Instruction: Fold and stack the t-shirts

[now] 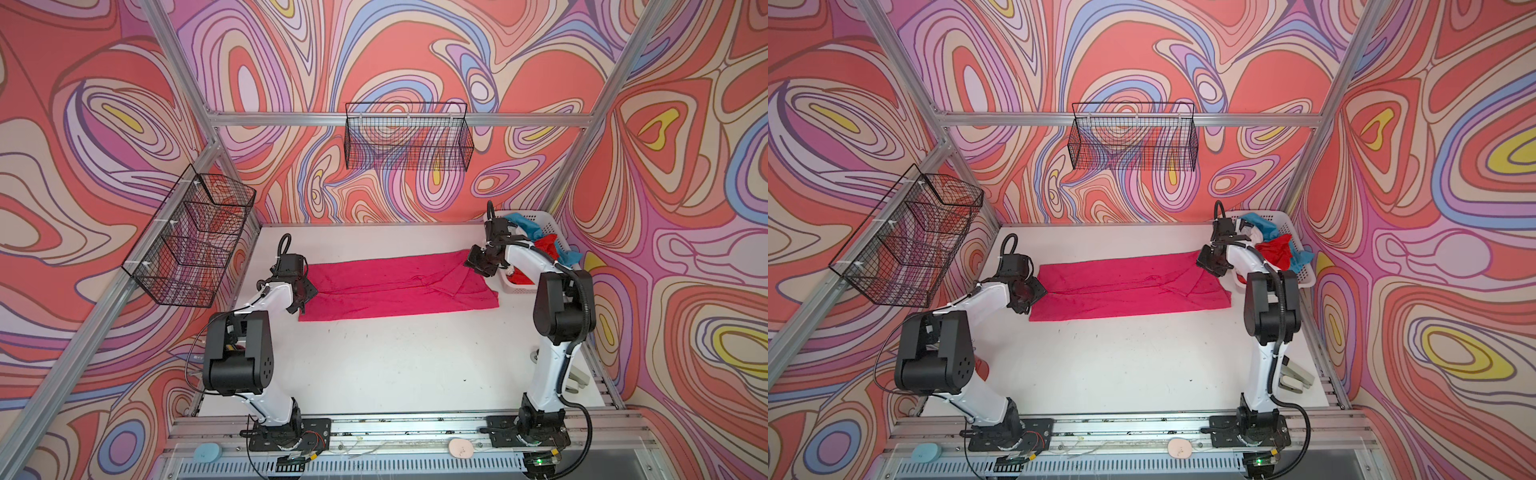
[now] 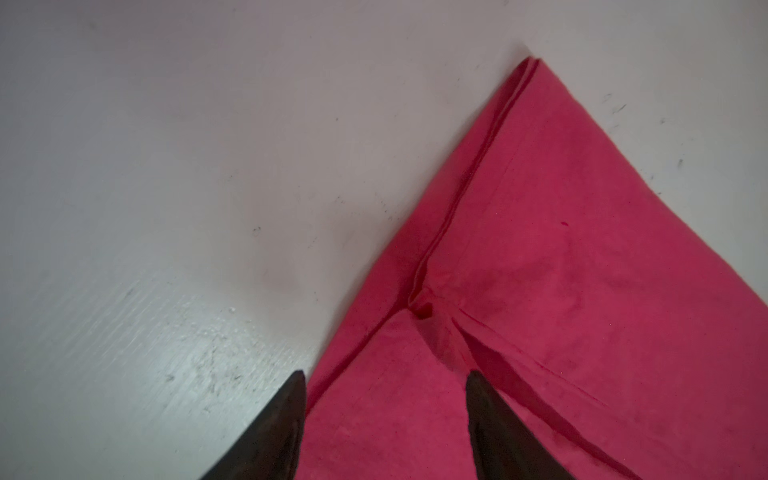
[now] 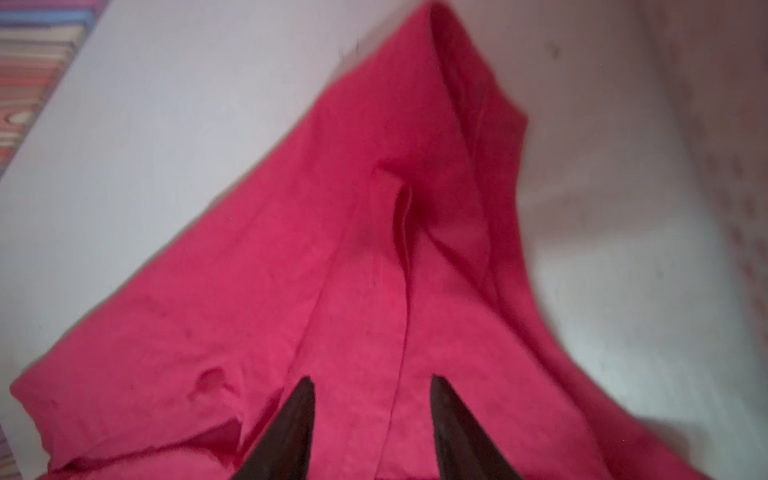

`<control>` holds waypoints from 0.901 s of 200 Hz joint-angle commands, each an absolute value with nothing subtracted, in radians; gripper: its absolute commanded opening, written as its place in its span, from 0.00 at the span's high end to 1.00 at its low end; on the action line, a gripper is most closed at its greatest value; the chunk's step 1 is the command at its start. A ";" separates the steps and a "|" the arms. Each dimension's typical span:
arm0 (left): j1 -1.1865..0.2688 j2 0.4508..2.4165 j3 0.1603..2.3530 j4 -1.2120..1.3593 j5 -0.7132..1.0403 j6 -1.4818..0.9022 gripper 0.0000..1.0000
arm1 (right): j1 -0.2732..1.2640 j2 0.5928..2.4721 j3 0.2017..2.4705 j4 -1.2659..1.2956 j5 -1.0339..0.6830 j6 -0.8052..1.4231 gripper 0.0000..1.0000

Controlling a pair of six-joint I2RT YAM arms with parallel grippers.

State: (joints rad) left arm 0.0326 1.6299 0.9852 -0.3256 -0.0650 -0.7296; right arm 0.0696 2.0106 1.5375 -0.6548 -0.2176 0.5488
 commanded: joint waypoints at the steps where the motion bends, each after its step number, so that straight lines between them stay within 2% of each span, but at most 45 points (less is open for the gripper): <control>1: 0.025 1.575 1.013 -0.374 -0.081 -0.742 0.30 | 0.111 1.927 1.430 -0.613 -0.275 0.588 0.51; 52: 0.020 1.538 0.995 -0.399 -0.064 -0.767 0.27 | 0.177 1.907 1.313 -0.565 -0.308 0.618 0.50; 180: 0.018 1.520 0.962 -0.388 -0.036 -0.793 0.26 | 0.189 1.937 1.257 -0.506 -0.331 0.651 0.52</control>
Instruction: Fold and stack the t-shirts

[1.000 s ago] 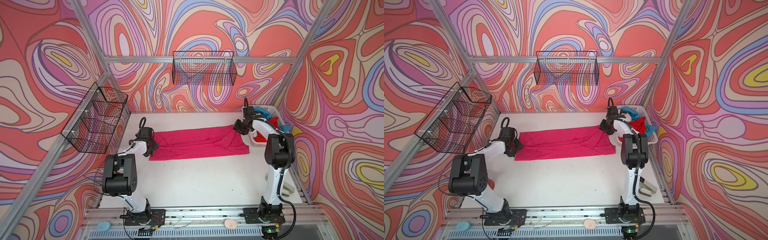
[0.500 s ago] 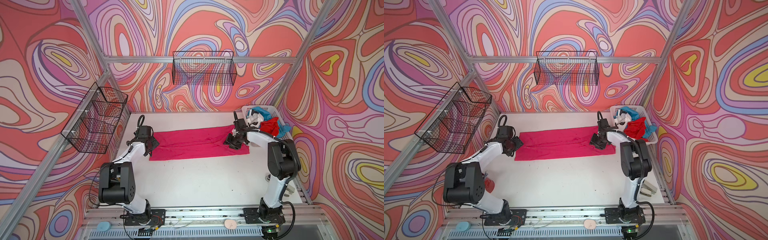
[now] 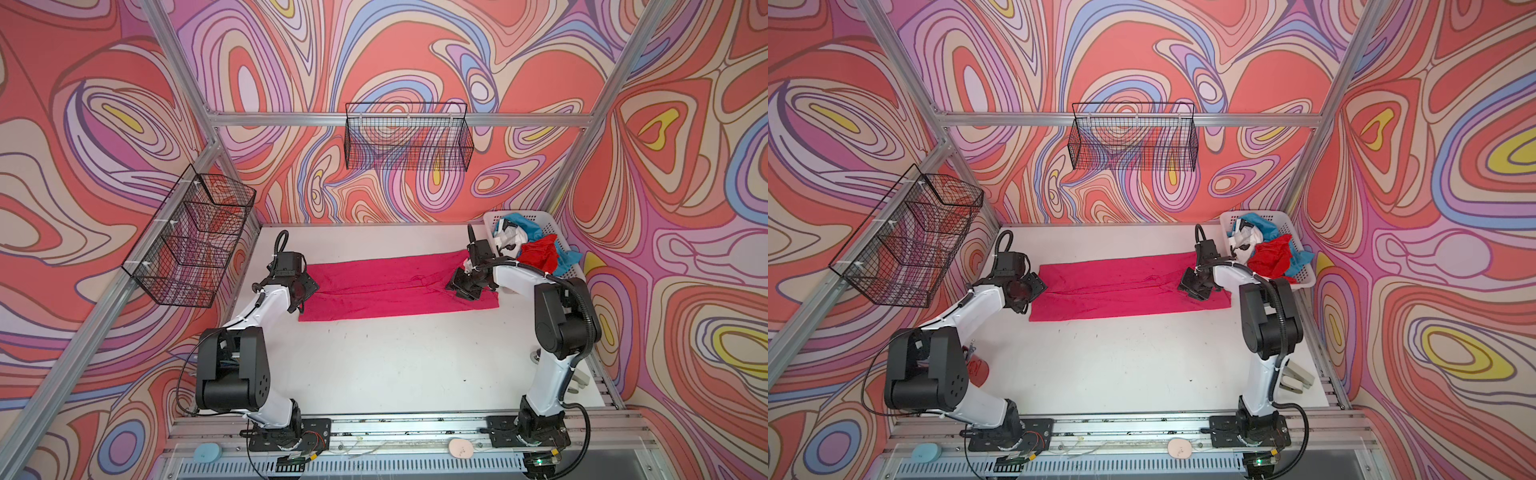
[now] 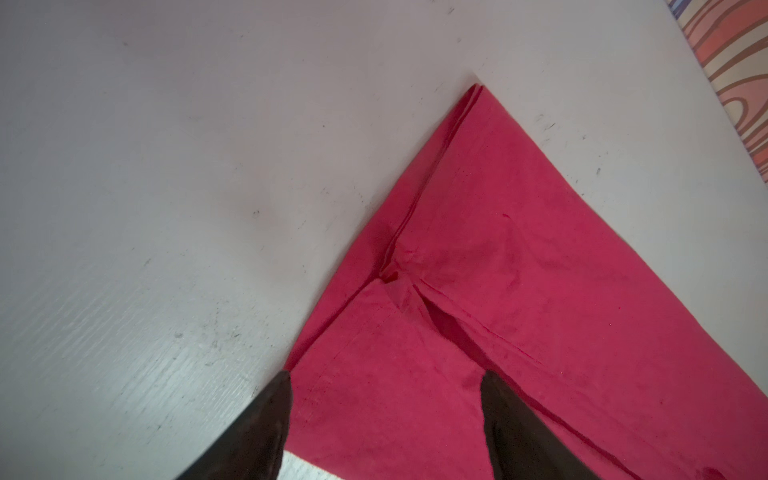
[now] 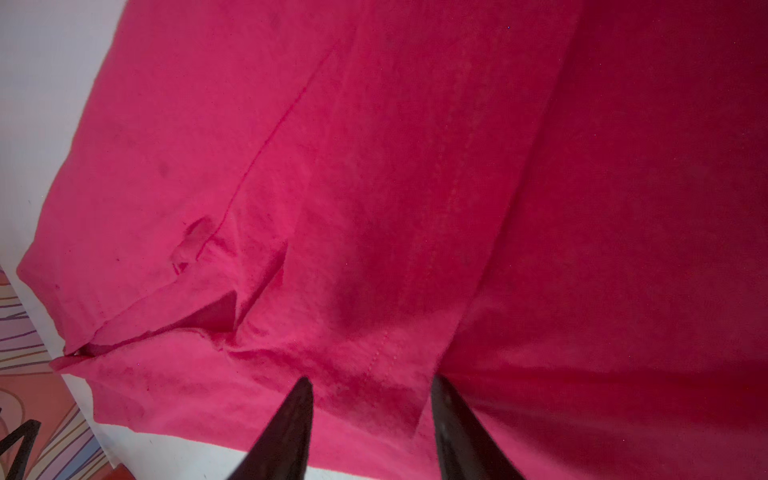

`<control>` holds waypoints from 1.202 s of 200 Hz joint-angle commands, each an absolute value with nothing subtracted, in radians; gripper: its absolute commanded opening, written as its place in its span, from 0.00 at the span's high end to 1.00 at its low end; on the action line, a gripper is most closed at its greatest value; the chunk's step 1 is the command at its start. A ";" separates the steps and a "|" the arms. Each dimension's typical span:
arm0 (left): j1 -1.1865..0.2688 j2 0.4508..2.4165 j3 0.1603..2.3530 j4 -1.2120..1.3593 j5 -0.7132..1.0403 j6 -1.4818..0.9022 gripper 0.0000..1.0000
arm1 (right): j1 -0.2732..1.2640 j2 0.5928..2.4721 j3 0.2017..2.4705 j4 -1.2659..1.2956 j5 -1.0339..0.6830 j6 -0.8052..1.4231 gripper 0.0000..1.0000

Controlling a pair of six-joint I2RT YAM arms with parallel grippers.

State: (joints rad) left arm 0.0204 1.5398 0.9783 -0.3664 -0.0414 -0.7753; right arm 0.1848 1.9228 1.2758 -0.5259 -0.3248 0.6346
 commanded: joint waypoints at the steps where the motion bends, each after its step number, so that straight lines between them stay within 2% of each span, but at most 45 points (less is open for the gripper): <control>1: 0.018 1.520 0.962 -0.388 -0.036 -0.793 0.26 | 0.189 1.937 1.256 -0.505 -0.331 0.652 0.52; 34: 0.015 1.526 0.963 -0.388 -0.032 -0.798 0.26 | 0.190 1.934 1.249 -0.490 -0.331 0.667 0.60; 84: 0.015 1.521 0.963 -0.392 -0.036 -0.799 0.26 | 0.190 1.919 1.253 -0.489 -0.325 0.680 0.85; 130: 0.014 1.517 0.958 -0.389 -0.031 -0.807 0.25 | 0.193 1.914 1.304 -0.505 -0.319 0.680 1.00; 240: -0.001 1.547 0.979 -0.379 0.005 -0.821 0.25 | 0.248 2.104 1.591 -0.584 -0.318 0.626 1.00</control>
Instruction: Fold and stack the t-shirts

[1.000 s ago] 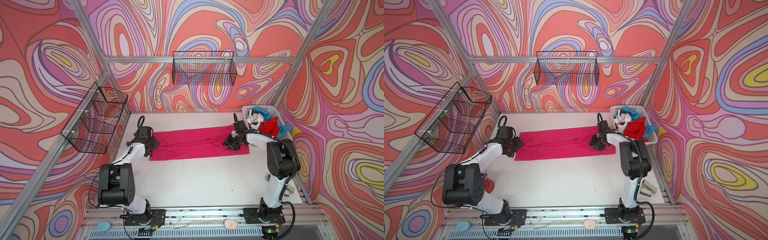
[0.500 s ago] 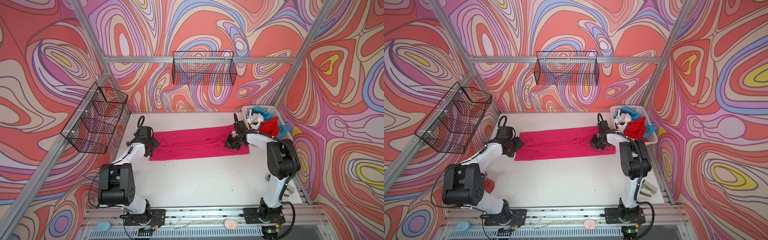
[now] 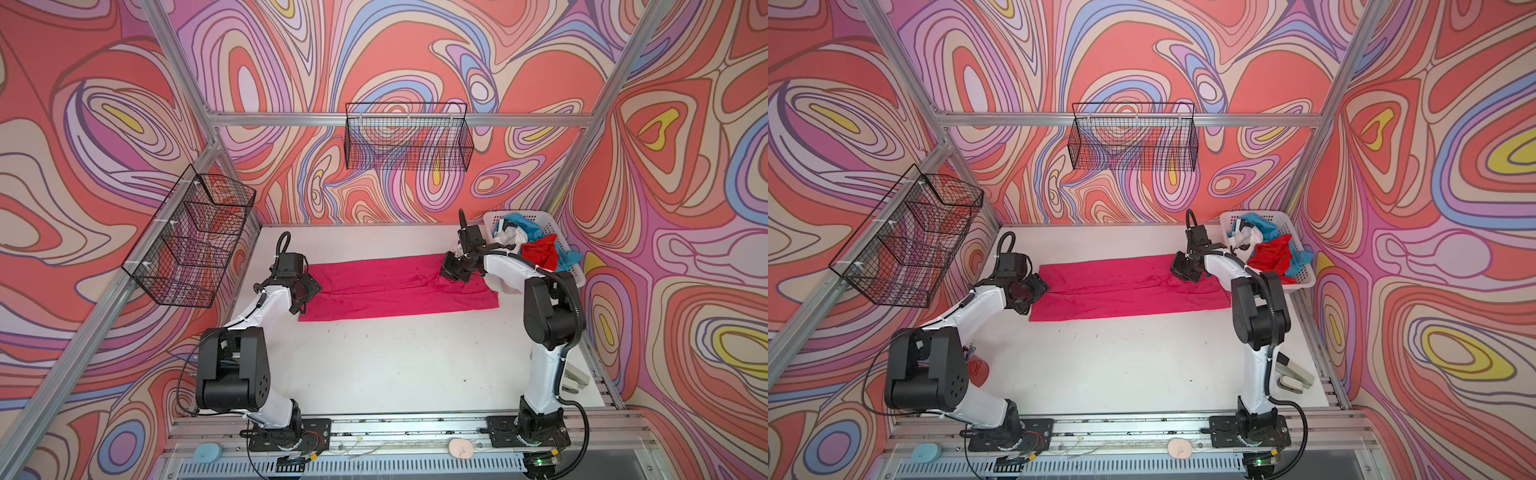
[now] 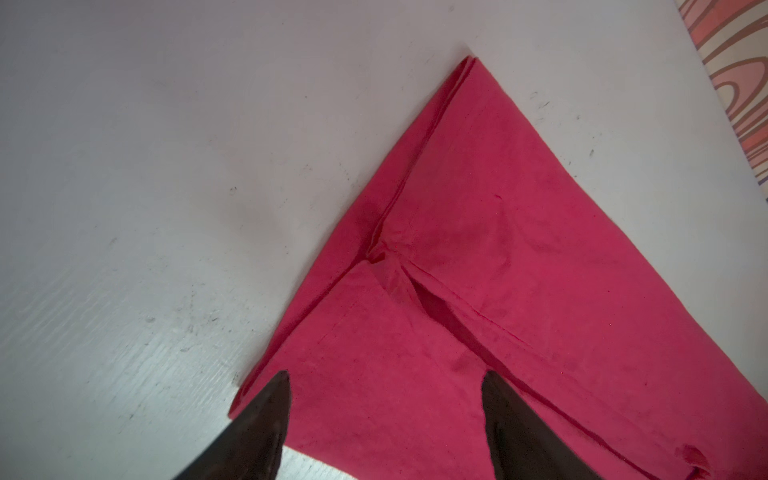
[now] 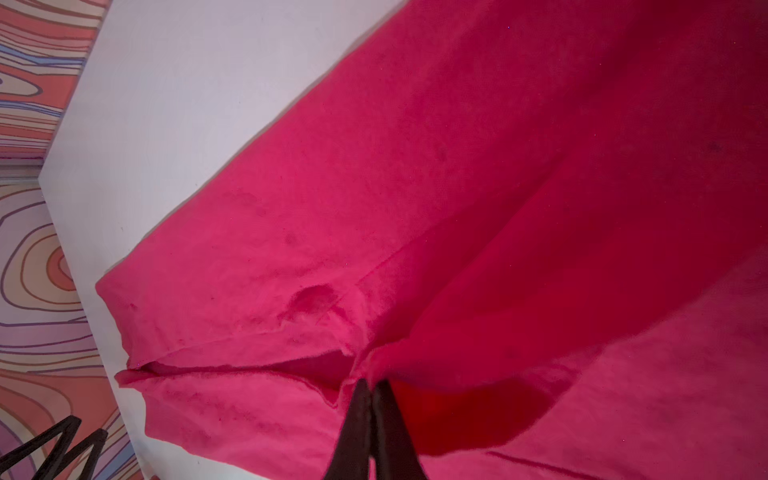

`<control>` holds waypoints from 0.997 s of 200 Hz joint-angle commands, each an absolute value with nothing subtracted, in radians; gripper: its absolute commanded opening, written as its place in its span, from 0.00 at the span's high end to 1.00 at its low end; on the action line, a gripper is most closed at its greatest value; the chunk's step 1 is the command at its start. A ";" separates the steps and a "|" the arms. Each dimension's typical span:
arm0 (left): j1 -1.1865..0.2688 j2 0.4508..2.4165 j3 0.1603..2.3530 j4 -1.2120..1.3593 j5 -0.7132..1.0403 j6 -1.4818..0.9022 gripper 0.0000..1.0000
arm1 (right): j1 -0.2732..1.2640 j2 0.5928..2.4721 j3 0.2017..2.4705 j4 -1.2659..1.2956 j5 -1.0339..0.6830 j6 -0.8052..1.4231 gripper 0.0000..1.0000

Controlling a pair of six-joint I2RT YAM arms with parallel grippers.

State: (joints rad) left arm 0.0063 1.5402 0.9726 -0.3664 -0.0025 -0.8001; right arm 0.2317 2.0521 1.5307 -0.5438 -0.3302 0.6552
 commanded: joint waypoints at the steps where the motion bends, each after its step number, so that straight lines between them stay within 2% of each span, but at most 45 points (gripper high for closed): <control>1: -0.001 1.548 0.979 -0.378 0.005 -0.821 0.25 | 0.249 2.105 1.593 -0.585 -0.317 0.624 1.00; 131: -0.011 1.546 0.937 -0.350 0.022 -0.839 0.25 | 0.311 2.296 1.859 -0.735 -0.275 0.500 1.00; 151: -0.012 1.546 0.930 -0.345 0.025 -0.843 0.25 | 0.315 2.317 1.894 -0.756 -0.270 0.482 0.95; 199: -0.017 1.553 0.931 -0.338 0.027 -0.848 0.25 | 0.314 2.309 1.972 -0.781 -0.248 0.445 0.73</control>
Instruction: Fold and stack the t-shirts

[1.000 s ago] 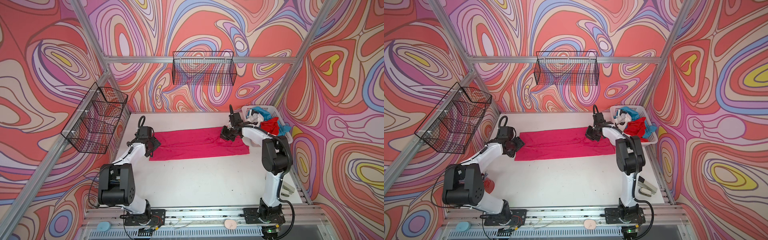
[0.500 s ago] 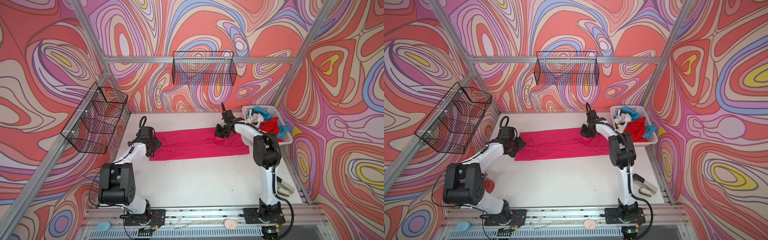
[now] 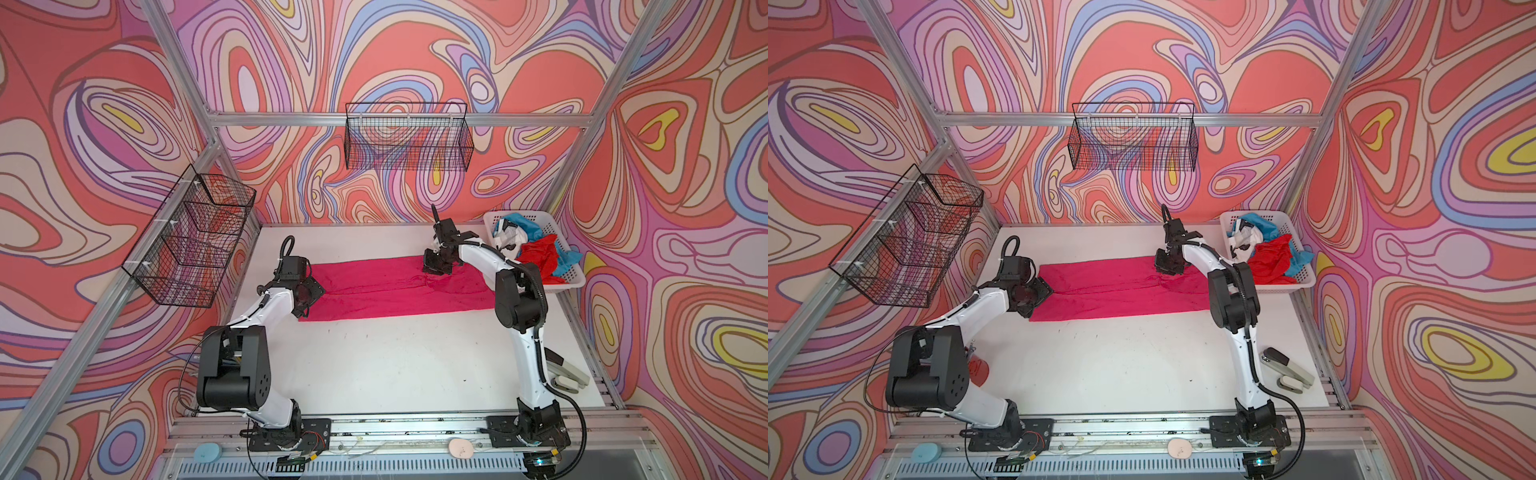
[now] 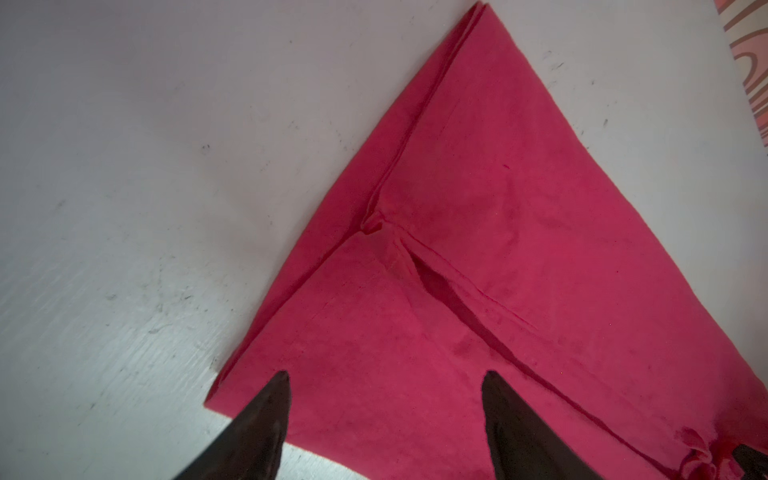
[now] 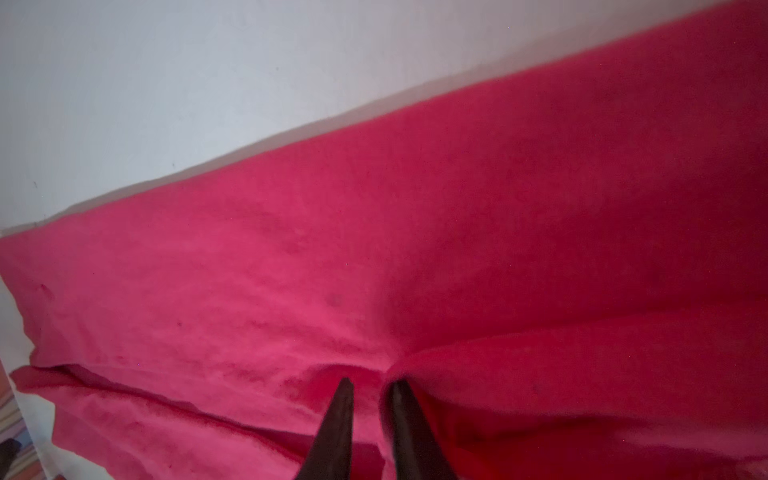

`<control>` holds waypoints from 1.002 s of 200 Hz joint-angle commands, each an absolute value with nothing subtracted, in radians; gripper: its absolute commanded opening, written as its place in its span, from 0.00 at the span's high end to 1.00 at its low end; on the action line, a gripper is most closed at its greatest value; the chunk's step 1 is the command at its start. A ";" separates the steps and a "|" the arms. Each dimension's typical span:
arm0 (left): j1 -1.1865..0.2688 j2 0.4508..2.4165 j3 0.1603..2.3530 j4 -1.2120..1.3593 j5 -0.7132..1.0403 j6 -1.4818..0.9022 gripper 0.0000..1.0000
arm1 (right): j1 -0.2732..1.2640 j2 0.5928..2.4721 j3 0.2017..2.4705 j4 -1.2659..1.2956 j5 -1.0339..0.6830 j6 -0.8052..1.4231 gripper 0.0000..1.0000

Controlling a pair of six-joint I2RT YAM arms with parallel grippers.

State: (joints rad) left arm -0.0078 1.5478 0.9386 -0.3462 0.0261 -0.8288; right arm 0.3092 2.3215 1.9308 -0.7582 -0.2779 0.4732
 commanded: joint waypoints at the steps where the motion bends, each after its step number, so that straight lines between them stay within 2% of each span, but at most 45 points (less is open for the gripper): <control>1: -0.017 1.554 0.932 -0.339 0.028 -0.848 0.25 | 0.314 2.307 1.972 -0.781 -0.247 0.445 0.72; 26: -0.018 1.556 0.942 -0.344 0.027 -0.845 0.25 | 0.315 2.253 1.962 -0.819 -0.199 0.441 0.60; 63: -0.024 1.568 0.946 -0.339 0.032 -0.849 0.25 | 0.292 2.111 1.749 -0.734 -0.194 0.492 0.46; 139: -0.031 1.562 0.940 -0.346 0.025 -0.841 0.25 | 0.184 2.021 1.495 -0.567 -0.285 0.599 0.44; 200: -0.034 1.552 0.927 -0.346 0.022 -0.841 0.25 | 0.155 2.054 1.425 -0.384 -0.362 0.708 0.43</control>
